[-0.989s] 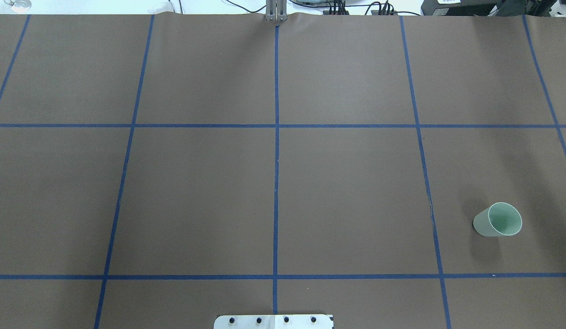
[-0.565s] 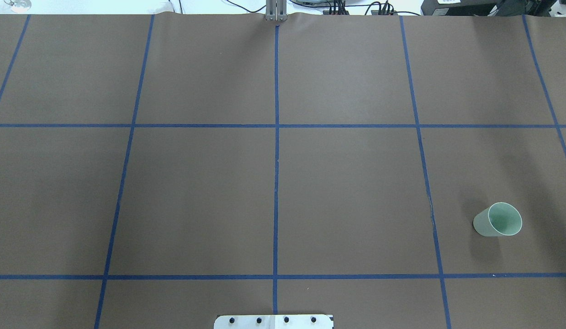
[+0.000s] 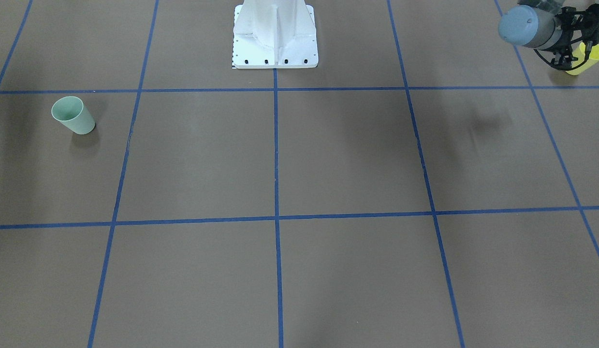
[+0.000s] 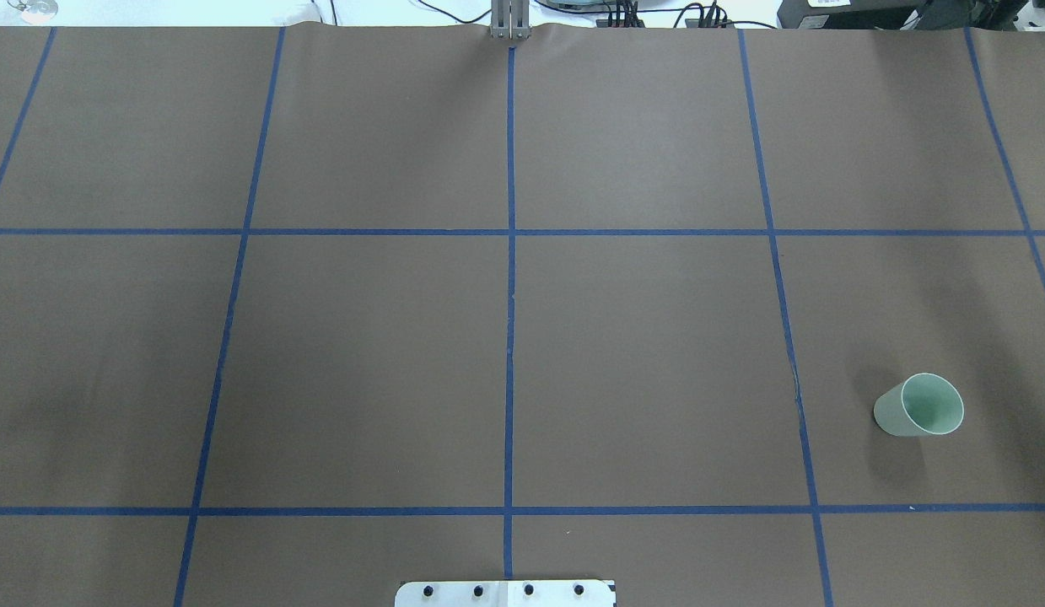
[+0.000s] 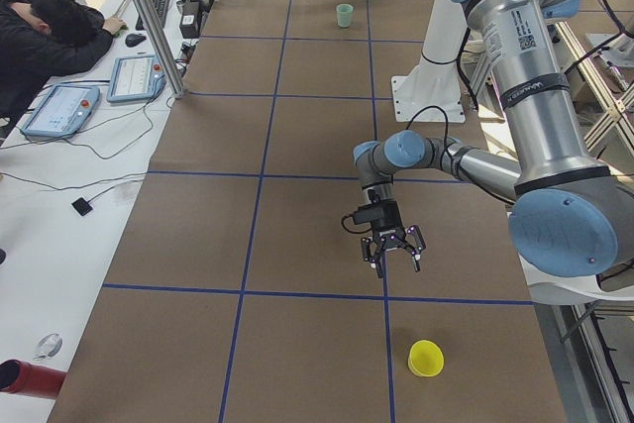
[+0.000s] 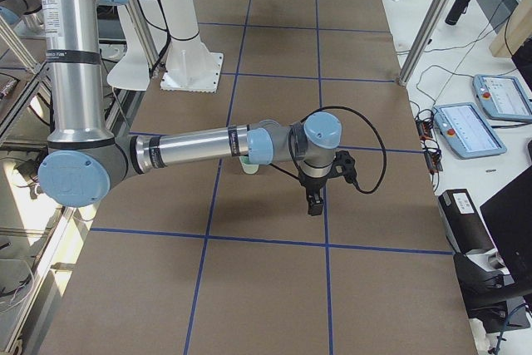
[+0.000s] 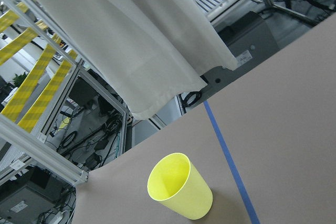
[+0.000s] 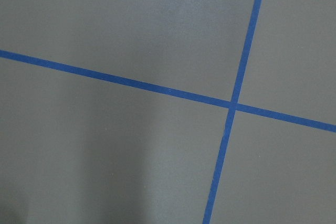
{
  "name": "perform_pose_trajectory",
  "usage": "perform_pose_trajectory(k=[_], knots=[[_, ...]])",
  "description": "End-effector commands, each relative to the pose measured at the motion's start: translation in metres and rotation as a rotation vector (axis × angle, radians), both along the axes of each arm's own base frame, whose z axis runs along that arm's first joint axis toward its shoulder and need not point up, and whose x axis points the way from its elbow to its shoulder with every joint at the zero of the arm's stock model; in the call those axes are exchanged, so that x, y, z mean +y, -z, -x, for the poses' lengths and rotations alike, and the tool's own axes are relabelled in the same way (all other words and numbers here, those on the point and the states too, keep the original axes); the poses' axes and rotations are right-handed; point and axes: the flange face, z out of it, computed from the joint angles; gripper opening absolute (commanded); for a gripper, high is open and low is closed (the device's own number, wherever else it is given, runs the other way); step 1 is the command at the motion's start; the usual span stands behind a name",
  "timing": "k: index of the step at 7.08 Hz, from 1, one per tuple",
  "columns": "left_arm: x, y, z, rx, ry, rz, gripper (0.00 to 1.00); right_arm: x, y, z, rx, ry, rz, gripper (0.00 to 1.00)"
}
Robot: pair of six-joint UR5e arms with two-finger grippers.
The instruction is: Transfer and stack yellow cup on green cup
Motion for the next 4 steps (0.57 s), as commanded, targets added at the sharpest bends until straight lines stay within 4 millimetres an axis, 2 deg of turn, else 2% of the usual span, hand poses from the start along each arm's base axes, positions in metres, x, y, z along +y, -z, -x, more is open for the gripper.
perform_pose_trajectory(k=[1, 2, 4], knots=[[0.008, -0.044, -0.010, -0.134, 0.151, -0.020, 1.00, 0.003, -0.005, 0.001, -0.003, 0.002, 0.007, 1.00], [0.013, -0.071, -0.016, -0.188, 0.179, -0.002, 1.00, 0.004, -0.005, 0.001, -0.006, 0.002, 0.006, 1.00], [0.005, -0.110, -0.053, -0.259, 0.247, 0.002, 1.00, 0.004, -0.005, 0.001, -0.006, 0.001, 0.006, 1.00]])
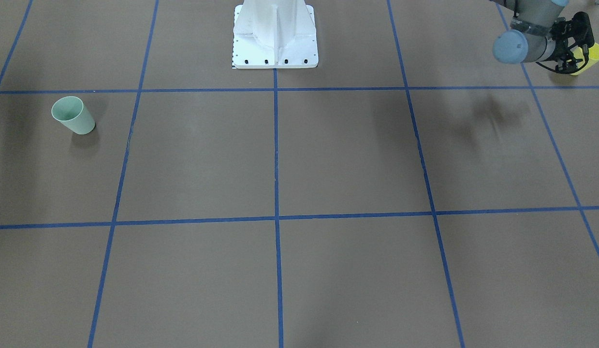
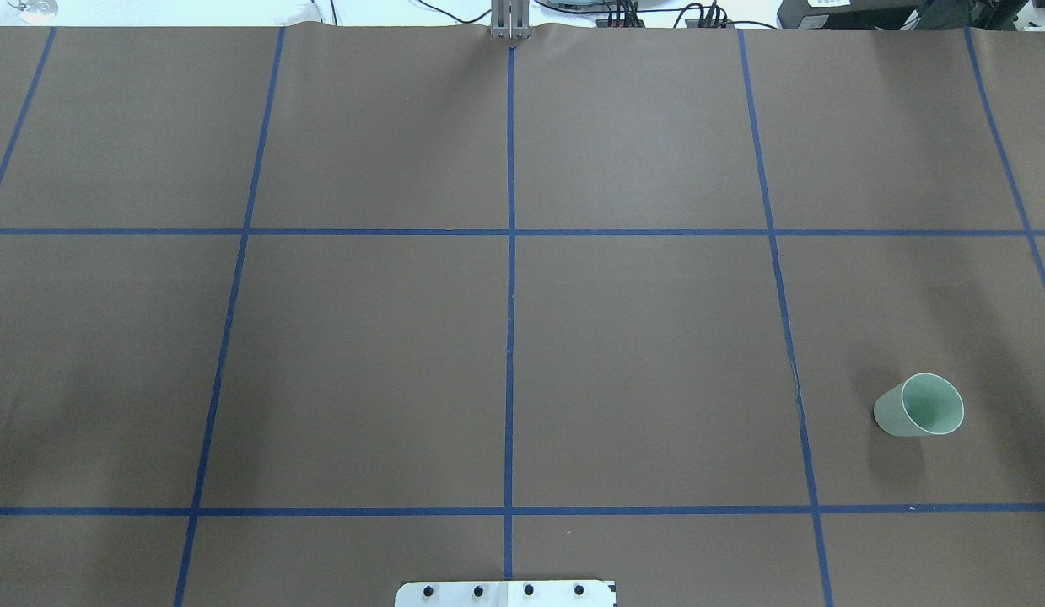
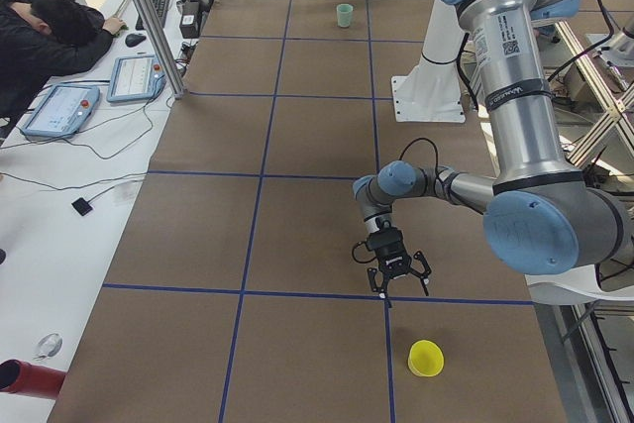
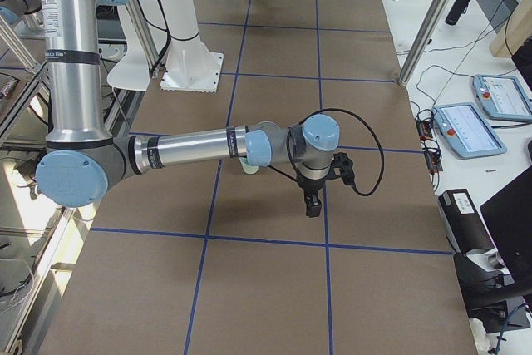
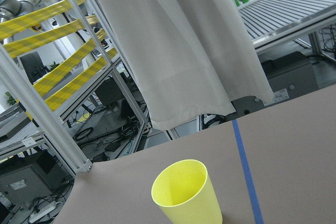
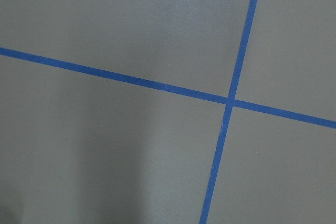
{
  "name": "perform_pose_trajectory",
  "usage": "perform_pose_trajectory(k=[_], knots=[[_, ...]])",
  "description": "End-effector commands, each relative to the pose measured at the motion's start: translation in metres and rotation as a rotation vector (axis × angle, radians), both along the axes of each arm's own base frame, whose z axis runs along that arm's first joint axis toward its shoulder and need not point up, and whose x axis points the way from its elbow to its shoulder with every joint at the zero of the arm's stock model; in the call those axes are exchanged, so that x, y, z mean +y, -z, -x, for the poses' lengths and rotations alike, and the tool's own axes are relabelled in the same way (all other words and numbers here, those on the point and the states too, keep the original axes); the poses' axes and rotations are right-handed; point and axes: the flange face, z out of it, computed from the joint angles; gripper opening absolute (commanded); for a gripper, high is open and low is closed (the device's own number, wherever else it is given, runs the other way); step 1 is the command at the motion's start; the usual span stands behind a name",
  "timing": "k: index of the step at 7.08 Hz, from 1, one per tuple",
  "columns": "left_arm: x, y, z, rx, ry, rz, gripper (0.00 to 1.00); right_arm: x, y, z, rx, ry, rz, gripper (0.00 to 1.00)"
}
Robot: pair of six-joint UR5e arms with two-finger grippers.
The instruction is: Transfer and stack yellow cup on green cup
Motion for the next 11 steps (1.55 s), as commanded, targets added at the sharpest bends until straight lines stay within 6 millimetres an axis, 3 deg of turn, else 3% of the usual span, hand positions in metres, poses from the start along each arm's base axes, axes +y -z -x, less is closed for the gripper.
perform_pose_trajectory(k=[1, 6, 11], knots=[[0.002, -0.033, -0.030, -0.068, 0.055, 0.012, 1.00, 0.000, 0.000, -0.001, -0.002, -0.003, 0.003, 1.00], [0.013, -0.073, -0.016, -0.156, 0.072, 0.045, 1.00, -0.001, 0.000, 0.000, -0.004, -0.002, 0.004, 1.00], [0.020, -0.132, 0.004, -0.188, 0.062, 0.051, 1.00, -0.004, 0.003, 0.001, -0.005, -0.001, -0.001, 1.00]])
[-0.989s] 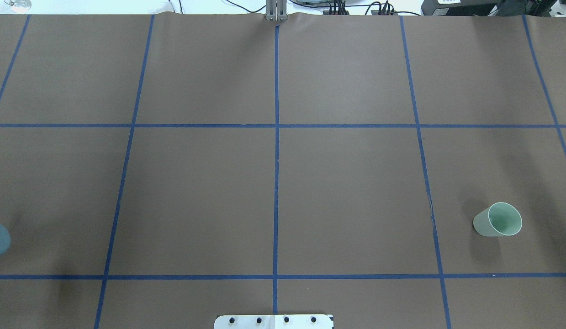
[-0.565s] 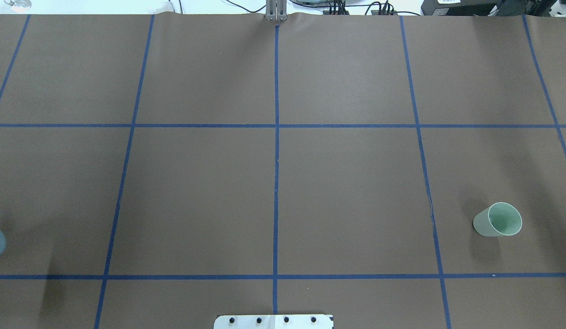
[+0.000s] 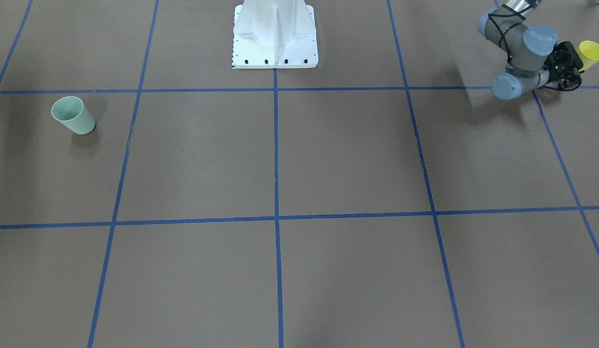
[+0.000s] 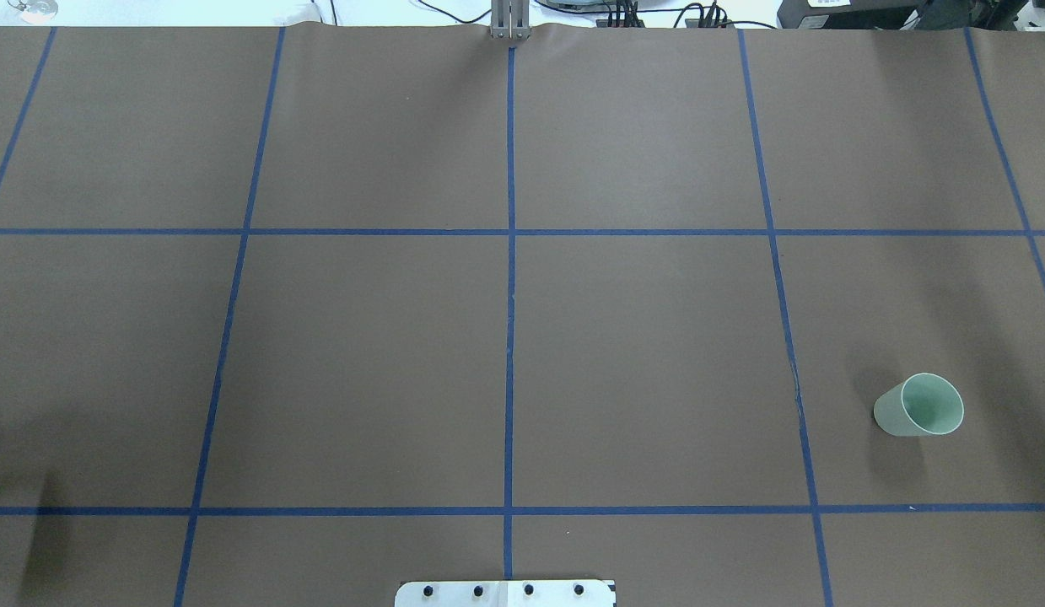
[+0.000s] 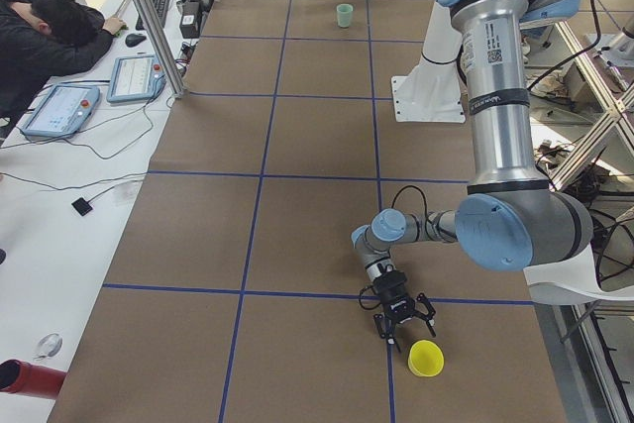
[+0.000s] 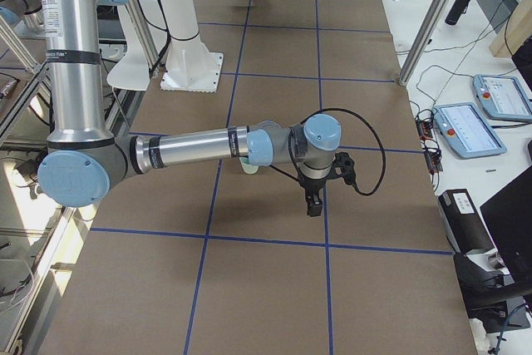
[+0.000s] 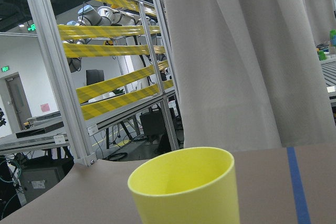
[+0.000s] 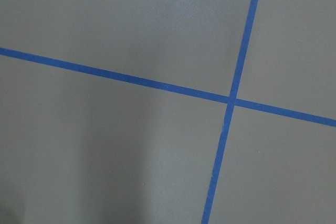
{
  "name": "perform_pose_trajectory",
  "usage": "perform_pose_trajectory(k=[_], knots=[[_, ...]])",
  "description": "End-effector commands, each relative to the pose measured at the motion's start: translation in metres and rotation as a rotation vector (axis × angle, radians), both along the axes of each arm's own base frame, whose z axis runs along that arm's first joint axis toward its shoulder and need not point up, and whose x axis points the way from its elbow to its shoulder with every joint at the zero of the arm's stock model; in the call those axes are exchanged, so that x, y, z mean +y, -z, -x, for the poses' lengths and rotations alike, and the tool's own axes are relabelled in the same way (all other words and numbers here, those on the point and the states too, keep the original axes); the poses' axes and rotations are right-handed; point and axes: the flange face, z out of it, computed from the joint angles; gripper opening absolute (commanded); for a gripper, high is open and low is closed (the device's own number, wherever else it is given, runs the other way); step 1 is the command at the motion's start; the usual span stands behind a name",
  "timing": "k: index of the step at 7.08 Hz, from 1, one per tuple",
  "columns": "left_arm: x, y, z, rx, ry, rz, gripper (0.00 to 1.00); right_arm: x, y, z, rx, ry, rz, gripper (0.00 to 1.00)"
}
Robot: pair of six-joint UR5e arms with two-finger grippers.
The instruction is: Transfer and stack yellow cup on green cup
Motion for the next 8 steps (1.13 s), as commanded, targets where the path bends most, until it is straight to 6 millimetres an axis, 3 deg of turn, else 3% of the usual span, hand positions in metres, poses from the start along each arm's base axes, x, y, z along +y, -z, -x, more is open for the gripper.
perform_pose_trajectory(k=[1, 2, 4, 5, 6, 7, 8], knots=[[0.007, -0.024, 0.017, -0.031, -0.002, 0.012, 1.00, 0.000, 0.002, 0.000, -0.002, -0.001, -0.001, 1.00], [0.010, -0.037, 0.025, -0.041, 0.000, 0.014, 1.00, 0.000, 0.002, 0.000, -0.002, -0.001, -0.001, 1.00], [0.011, -0.044, 0.027, -0.046, 0.005, 0.009, 1.00, 0.000, -0.001, -0.001, -0.001, -0.001, 0.003, 1.00], [0.012, -0.047, 0.030, -0.070, 0.026, -0.010, 0.81, 0.000, 0.000, 0.000, -0.001, 0.001, 0.001, 1.00], [0.013, -0.049, 0.032, -0.076, 0.025, -0.011, 0.47, 0.000, 0.000, 0.000, -0.001, 0.001, 0.001, 1.00], [0.013, -0.051, 0.041, -0.087, 0.000, -0.026, 0.24, -0.001, 0.001, 0.000, -0.002, -0.001, 0.001, 1.00], [0.021, -0.053, 0.060, -0.069, -0.028, -0.010, 0.14, -0.001, 0.001, 0.000, -0.002, -0.001, 0.001, 1.00]])
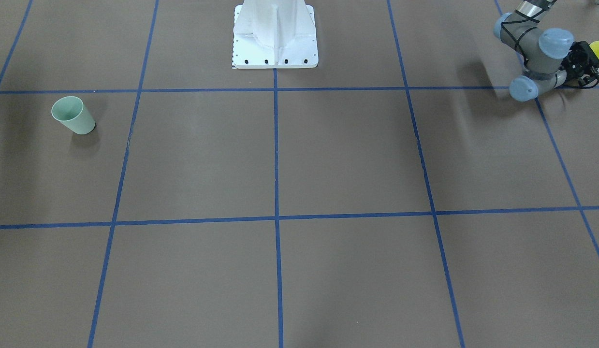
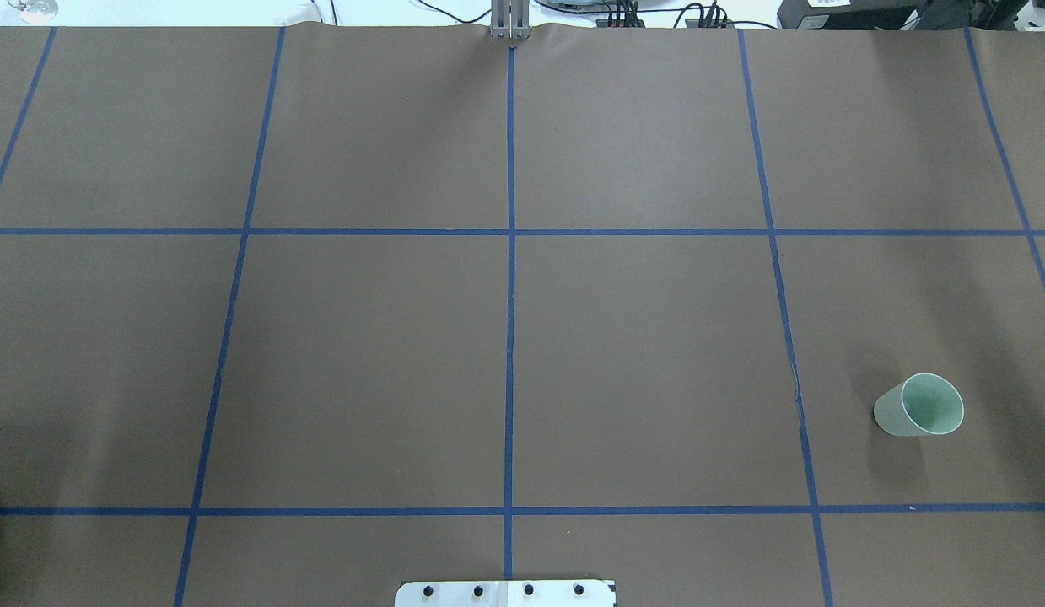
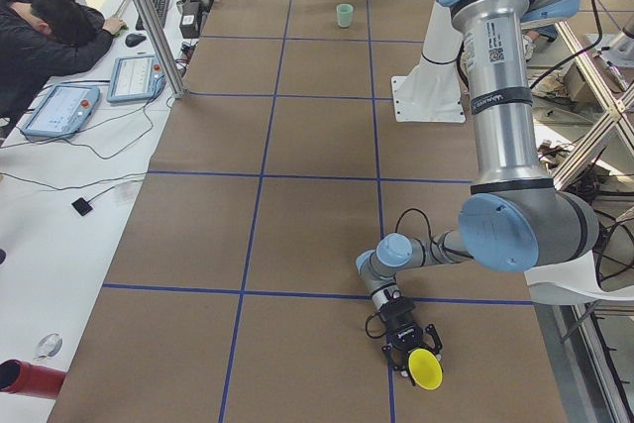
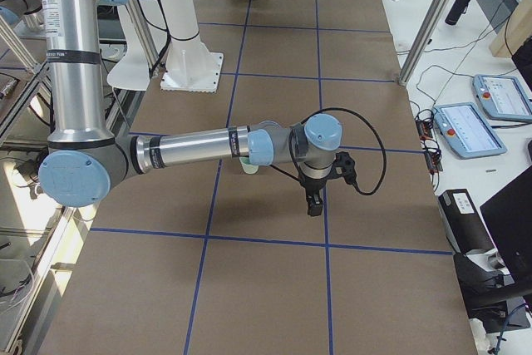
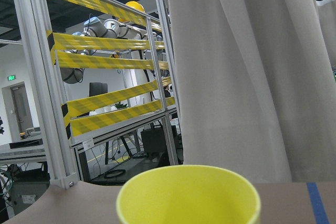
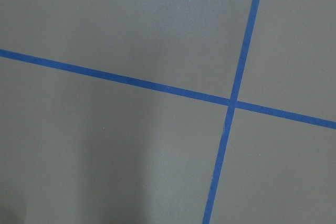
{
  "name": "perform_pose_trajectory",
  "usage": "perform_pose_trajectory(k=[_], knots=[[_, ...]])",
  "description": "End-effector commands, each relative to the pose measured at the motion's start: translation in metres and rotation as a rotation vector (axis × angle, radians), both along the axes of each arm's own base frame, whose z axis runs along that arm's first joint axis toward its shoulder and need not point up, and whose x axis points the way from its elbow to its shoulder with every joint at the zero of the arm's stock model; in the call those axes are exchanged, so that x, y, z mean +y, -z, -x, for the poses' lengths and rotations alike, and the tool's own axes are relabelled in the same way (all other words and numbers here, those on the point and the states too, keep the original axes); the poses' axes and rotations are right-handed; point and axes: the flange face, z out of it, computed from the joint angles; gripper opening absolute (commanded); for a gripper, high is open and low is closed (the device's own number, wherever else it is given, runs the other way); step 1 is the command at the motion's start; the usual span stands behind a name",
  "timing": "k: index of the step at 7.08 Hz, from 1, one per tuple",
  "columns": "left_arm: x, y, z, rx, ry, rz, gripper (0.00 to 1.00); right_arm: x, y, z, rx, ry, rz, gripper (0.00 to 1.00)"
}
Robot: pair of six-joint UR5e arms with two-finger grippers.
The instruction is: Transfer and stack yellow cup on green cup
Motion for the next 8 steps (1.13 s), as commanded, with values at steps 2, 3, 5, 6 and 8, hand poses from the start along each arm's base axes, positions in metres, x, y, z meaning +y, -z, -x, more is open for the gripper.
perform_pose_trajectory(k=[2, 3, 5, 6, 8], knots=[[0.010, 0.007, 0.057, 0.082, -0.186, 0.020, 0.04, 0.001, 0.003, 0.001, -0.019, 0.002, 0.005, 1.00], [-0.006, 0.007, 0.074, 0.137, -0.231, -0.014, 0.02, 0.001, 0.004, 0.002, -0.033, 0.002, 0.007, 1.00], [-0.102, 0.036, 0.114, 0.236, -0.344, -0.064, 0.00, 0.001, 0.002, 0.002, -0.032, 0.004, 0.013, 1.00], [-0.160, 0.063, 0.129, 0.296, -0.413, -0.112, 0.00, 0.001, 0.002, 0.002, -0.032, 0.004, 0.013, 1.00], [-0.240, 0.117, 0.180, 0.398, -0.623, -0.196, 0.00, 0.000, 0.005, 0.003, -0.041, -0.003, 0.015, 1.00]])
